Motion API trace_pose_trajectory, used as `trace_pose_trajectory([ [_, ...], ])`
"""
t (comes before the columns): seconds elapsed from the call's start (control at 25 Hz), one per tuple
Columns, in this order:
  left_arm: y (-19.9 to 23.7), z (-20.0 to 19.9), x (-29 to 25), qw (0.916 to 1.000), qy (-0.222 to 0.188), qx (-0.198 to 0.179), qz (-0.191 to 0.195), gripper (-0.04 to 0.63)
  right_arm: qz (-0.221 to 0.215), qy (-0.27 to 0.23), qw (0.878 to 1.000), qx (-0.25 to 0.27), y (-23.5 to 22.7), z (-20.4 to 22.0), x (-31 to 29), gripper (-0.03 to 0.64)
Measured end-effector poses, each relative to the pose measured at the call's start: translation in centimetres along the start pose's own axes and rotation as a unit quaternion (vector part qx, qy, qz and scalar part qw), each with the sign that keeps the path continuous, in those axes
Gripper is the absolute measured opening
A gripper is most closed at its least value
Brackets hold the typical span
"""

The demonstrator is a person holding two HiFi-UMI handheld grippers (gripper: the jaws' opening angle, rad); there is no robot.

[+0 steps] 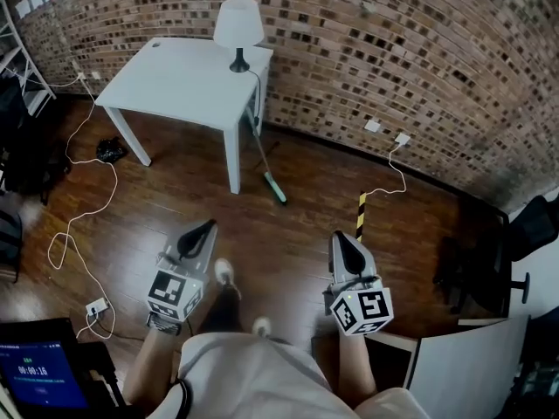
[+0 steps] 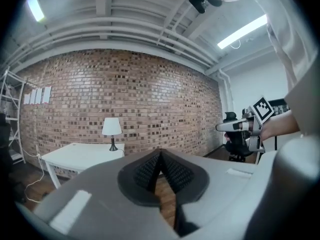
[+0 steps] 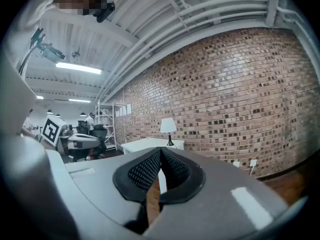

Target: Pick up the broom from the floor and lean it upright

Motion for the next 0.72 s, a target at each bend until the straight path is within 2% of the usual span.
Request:
trace_pose_trajectory([
  [0.12,-3.5,0.1,3.5,0.9999,-0.012,-0.003,0.002,0.000,-0.009,0.012,1.000,0.002,0.3,1.3,4.1,0.012],
  [0.24,-4.9,0.7,5.9,0.9999,-0.011,0.001,-0.004,0.000,-0.006,0.011,1.000,-0.005,0.9,2.0,6.5,0.014],
  [0.36,-5.1,1.5,7.4,0.9999,-0.007,0.007,-0.007,0.000,-0.002,0.006,1.000,-0.012,1.8,2.6,7.6,0.014],
  [0.52,-4.6,1.6,7.6,1.0000,-0.002,-0.004,0.003,0.000,0.005,-0.002,1.000,-0.012,3.6,2.1,7.6,0.014],
  [0.72,-3.4,1.3,7.8,0.9998,-0.008,-0.011,0.011,0.000,0.008,-0.008,1.000,0.013,5.8,1.5,6.1,0.012],
])
Point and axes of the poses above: the fingertips, and each gripper's own axes: x backward along the fingers, y to its left, z out of its underside, the point moved 9 cm from there along x, backward along the fingers, and after that the axes turned 7 degrees about y, right-handed, at the moved point
